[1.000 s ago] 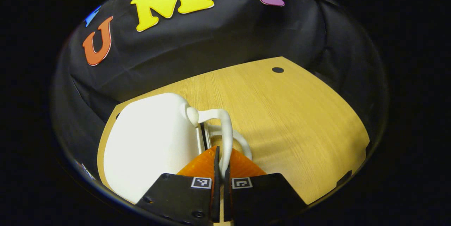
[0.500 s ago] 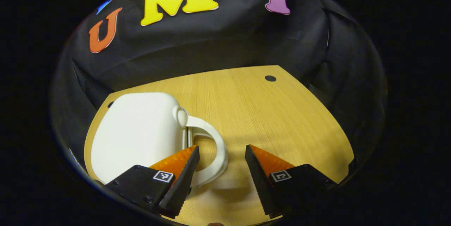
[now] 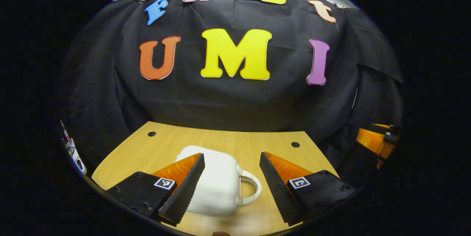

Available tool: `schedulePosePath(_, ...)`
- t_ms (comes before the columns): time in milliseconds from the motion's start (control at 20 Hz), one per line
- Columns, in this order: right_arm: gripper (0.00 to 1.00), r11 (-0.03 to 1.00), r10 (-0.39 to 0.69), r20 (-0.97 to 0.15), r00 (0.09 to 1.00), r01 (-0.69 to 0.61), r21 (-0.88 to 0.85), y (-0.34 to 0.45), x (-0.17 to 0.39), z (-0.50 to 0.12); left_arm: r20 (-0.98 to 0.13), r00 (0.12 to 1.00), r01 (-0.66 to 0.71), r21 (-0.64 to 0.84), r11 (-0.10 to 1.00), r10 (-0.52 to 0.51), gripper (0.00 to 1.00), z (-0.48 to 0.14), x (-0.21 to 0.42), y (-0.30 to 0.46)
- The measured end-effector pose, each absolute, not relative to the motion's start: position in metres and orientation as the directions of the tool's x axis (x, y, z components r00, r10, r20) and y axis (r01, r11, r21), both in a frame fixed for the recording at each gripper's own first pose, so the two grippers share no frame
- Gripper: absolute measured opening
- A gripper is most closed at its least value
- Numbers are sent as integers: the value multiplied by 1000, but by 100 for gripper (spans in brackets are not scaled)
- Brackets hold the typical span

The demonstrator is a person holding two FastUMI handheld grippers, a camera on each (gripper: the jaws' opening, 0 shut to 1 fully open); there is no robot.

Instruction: First open the suitcase, pack the skin care products into it, and then close the suitcase.

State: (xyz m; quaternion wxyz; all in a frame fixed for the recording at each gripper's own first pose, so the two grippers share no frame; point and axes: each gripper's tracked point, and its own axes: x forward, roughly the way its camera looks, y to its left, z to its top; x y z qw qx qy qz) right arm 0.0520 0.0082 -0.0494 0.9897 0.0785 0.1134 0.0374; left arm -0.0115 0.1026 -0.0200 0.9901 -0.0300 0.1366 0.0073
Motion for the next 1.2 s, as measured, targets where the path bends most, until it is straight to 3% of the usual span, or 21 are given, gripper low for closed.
schedulePosePath(200,80,983,112,-137,984,-90,157,54,56,-10,-171,985,-41,-79,996,27,96,18,-53,113)
schedulePosePath(400,80,986,139,-76,987,-131,107,95,45,6,-144,988,-75,-113,991,59,96,6,-86,106)
schedulePosePath(550,80,986,159,-62,985,-155,67,124,35,6,-124,992,-45,-117,992,30,100,15,-83,124)
schedulePosePath(650,80,984,172,-78,982,-168,58,145,32,1,-104,994,-41,-86,995,32,96,22,-79,139)
schedulePosePath(1200,80,986,167,-77,983,-164,42,206,39,12,-48,998,31,-67,997,-34,96,47,-63,170)
